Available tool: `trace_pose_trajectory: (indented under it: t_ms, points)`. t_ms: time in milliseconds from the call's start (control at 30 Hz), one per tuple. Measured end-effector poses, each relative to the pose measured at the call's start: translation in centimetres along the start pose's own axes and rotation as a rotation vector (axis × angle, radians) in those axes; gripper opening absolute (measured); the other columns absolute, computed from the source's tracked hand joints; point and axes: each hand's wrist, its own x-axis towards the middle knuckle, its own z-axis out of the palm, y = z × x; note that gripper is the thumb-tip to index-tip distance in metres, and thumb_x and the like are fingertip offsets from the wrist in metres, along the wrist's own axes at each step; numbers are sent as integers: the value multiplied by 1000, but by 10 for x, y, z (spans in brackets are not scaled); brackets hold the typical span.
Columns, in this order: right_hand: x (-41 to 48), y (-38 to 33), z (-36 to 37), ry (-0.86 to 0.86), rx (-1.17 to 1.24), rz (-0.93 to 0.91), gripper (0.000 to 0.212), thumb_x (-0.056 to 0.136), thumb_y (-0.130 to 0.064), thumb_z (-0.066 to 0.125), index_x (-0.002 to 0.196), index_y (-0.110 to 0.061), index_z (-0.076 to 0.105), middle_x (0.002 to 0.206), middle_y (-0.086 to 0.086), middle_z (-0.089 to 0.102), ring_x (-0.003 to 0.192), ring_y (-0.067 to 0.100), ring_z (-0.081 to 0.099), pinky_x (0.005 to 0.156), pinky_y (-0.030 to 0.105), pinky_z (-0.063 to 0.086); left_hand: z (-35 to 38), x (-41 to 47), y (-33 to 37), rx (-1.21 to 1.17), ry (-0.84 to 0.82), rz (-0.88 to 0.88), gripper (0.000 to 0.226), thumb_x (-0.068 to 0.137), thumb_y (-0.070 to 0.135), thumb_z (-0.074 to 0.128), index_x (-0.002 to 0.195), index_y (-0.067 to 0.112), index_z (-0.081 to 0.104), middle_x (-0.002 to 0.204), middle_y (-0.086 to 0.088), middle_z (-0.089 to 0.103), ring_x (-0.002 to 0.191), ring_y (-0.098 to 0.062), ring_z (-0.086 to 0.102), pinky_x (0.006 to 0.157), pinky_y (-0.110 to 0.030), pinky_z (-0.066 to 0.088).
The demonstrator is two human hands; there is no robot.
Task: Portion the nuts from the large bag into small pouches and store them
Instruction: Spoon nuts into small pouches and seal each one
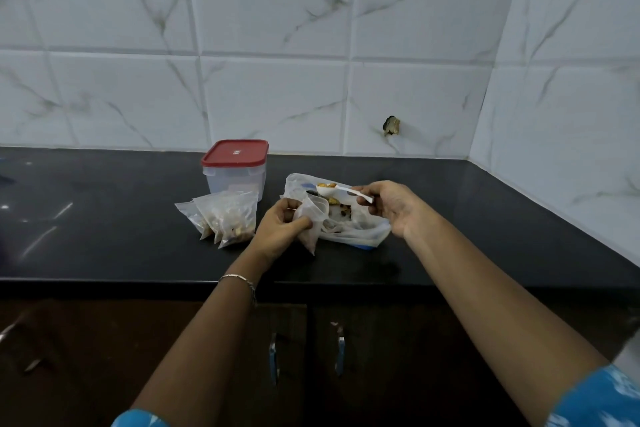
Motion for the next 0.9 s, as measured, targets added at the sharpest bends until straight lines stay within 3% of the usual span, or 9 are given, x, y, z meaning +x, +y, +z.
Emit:
trace_pose_trajectory:
  t_ms: [100,267,367,433,533,667,733,900]
  points:
    - [-5,-4,0,-18,11,-22,28,85,-3,50,77,-9,76,53,-3,63,59,6,43,58,18,37,-1,0,-2,8,50,-11,21,86,2,64,102,15,59,99,-6,68,92,-19,65,81,-30,55]
    - [-9,-7,4,-33,-73,-54,29,86,-5,52,76,-11,79,58,-2,65,68,8,48,59,17,39,-1,0,1,17,48,0,25,88,4,64,112,9,60,104,-5,68,94,-13,65,71,-16,52]
    - [-10,-6,10,-17,-215,-81,29,85,-8,54,72,-17,79,72,1,67,82,14,46,64,21,40,-1,-1,0,-9,35,3,28,88,5,65,115,7,60,105,-3,68,93,-10,64,71,-16,53]
    - [-15,-7,15,-23,-272,-115,29,86,-7,53,74,-17,77,78,4,67,80,14,51,64,23,41,-2,-1,0,-12,35,0,28,87,7,67,115,9,60,104,-2,68,94,-10,64,74,-19,53]
    - [-22,-8,24,-41,-358,-236,28,89,-3,51,82,-18,74,71,3,66,75,14,54,68,26,40,-2,1,-2,-37,39,-5,30,86,11,70,114,9,61,104,-1,69,95,-11,65,79,-23,55]
    - [-22,0,33,132,-893,-462,30,93,-18,45,93,-36,68,72,-11,65,88,12,56,81,35,21,-2,3,-5,-59,53,-6,36,83,17,73,116,8,61,107,-5,70,99,-17,68,77,-25,56]
    - [-25,2,35,198,-1033,-594,31,97,-21,42,101,-39,67,74,-13,62,100,15,52,83,37,17,-3,5,-7,-41,53,-3,39,83,20,74,119,11,60,109,-5,69,100,-16,67,76,-25,55]
    - [-29,8,35,296,-1242,-867,30,100,-22,43,111,-36,66,100,-12,69,111,17,48,87,39,16,-5,6,-10,0,59,-3,53,79,28,78,125,15,57,114,-5,67,101,-18,67,78,-28,56]
